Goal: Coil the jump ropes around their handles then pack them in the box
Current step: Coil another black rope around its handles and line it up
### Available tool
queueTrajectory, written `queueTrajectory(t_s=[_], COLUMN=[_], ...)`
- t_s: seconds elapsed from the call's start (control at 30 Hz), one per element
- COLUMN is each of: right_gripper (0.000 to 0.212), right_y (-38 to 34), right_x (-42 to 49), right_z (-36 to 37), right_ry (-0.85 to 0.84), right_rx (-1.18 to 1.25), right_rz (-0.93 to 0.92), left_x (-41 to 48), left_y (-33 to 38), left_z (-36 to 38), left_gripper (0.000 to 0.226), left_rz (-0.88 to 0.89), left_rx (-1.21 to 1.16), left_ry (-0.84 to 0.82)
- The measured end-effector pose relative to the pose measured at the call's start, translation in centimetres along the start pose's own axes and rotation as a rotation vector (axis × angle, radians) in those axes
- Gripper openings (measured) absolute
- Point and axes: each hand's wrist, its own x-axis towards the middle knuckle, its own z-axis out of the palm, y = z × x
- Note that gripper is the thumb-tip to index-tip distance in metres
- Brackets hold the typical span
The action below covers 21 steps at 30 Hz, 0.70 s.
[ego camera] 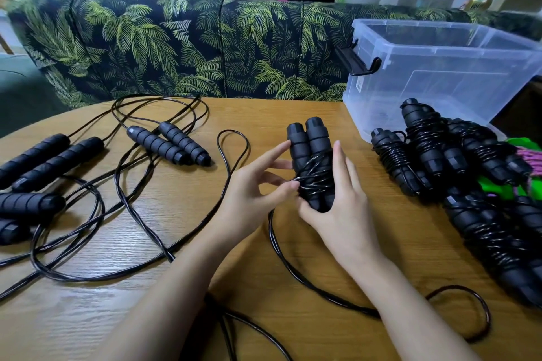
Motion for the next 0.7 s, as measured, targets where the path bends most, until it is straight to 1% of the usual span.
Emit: queueTrajectory(t_s=[0.13,0.23,0.37,0.53,0.63,0.7], right_gripper=[0.105,0.103,0.103,0.099,0.095,0.093], right_y=[-0.10,-0.14,-0.06,-0.16,-0.06,-0.10], right_x=[-0.01,-0.09,-0.09,-0.08,-0.11,-0.20], right_z=[0.10,0.15,0.20,0.09,0.22,0.41], right_ry=[0.006,0.007,0.023,0.029,0.006,-0.003], right_rx=[0.097,0.155,0.205,0.232,0.226,0.178], right_rz=[-0.010,-0.041,-0.064,-0.092,-0.105,-0.112], left_x=[0.16,0.26,0.23,0.14,0.19,0.18], left_y=[-0.09,0.08,0.26,0.49,0.56,0.63], left_z=[-0.28,-0.29,-0.24,-0.35,-0.23,-0.03], left_gripper=[0.060,0.060,0.059,0.060,0.058,0.057], left_rz=[0.037,0.030,-0.029,-0.089,-0.106,-0.101], left_rx=[0.007,-0.009,-0.135,-0.310,-0.370,-0.386], left_ry=[0.027,0.027,0.013,-0.046,-0.028,-0.004])
